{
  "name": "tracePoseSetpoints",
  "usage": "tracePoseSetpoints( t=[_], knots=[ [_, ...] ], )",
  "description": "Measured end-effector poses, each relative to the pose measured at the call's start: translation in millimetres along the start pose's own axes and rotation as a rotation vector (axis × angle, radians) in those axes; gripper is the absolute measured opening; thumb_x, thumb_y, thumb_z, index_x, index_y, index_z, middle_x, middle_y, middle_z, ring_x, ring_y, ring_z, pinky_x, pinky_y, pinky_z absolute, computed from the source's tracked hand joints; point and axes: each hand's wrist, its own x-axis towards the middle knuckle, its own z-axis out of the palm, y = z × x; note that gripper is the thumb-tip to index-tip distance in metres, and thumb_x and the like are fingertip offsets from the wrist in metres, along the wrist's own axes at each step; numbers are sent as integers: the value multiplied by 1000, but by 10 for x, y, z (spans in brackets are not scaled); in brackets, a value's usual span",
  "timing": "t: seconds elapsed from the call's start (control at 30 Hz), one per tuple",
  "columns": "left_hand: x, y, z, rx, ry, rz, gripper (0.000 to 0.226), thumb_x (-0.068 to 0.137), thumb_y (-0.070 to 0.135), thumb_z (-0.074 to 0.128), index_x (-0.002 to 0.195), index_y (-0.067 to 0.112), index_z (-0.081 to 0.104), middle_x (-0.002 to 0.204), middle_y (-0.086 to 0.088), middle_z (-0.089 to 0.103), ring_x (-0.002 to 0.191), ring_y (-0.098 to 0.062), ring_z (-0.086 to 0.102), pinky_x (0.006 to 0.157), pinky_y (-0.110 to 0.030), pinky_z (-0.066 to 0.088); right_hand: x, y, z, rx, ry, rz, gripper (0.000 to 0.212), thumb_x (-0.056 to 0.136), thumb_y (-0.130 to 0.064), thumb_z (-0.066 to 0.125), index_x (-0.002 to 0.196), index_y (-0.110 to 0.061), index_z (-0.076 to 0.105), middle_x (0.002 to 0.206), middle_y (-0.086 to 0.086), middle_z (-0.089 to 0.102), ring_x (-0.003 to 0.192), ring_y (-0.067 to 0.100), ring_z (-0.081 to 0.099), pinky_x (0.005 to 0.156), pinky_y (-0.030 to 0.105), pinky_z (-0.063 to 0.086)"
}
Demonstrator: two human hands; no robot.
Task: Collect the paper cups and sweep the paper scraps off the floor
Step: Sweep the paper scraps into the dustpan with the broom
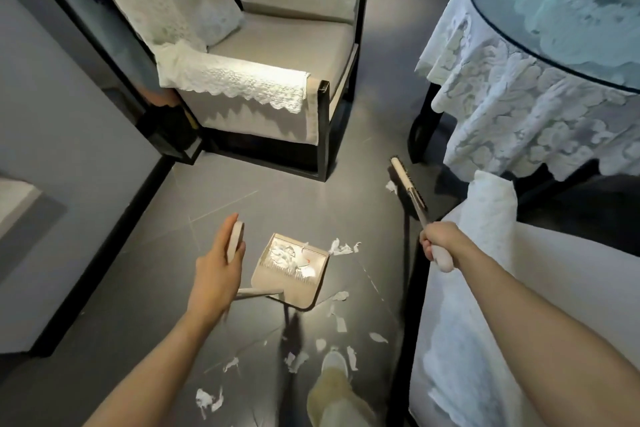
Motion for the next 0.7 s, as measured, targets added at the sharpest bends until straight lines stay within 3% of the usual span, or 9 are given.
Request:
tracePoseSetpoints(
  t=[0.13, 0.23, 0.4, 0.6, 0.7],
  knots=[
    [407, 135, 145, 33, -26, -9, 47, 99, 27, 42, 142, 42, 31, 98, -14, 56, 69, -17, 55, 79, -47, 51, 502, -275, -69, 0, 3, 17, 23, 77, 10, 41, 94, 8, 57, 59, 13, 49, 45, 19, 44, 43, 26, 37],
    [715, 177, 193, 78, -41, 27, 49, 99, 24, 44, 141, 45, 30, 110, -13, 55, 81, -24, 60, 80, -42, 50, 821, -411, -75, -26, 0, 36, 31, 75, 10, 43, 100, 11, 60, 60, 13, 49, 47, 20, 43, 45, 28, 37],
    [1029, 195, 292, 114, -52, 29, 49, 100, 27, 42, 140, 52, 27, 110, -12, 56, 93, -31, 57, 88, -44, 47, 1028, -483, 18, -162, -84, 54, 20, 80, 7, 40, 92, 2, 55, 57, 11, 47, 47, 18, 42, 47, 27, 38],
    [1124, 358, 407, 96, -90, 4, 50, 101, 25, 40, 142, 50, 24, 100, -9, 53, 69, -23, 57, 66, -36, 52, 652, -298, 246, -440, -250, 52, 48, 79, 0, 47, 126, 6, 49, 79, 17, 54, 63, 23, 46, 68, 33, 42],
    [1033, 413, 418, 75, -121, 4, 53, 101, 24, 40, 142, 50, 22, 95, -7, 51, 70, -29, 61, 67, -43, 56, 211, -190, 399, -500, -344, 70, 53, 80, -1, 49, 133, 1, 45, 83, 17, 55, 67, 22, 47, 69, 33, 43]
  ],
)
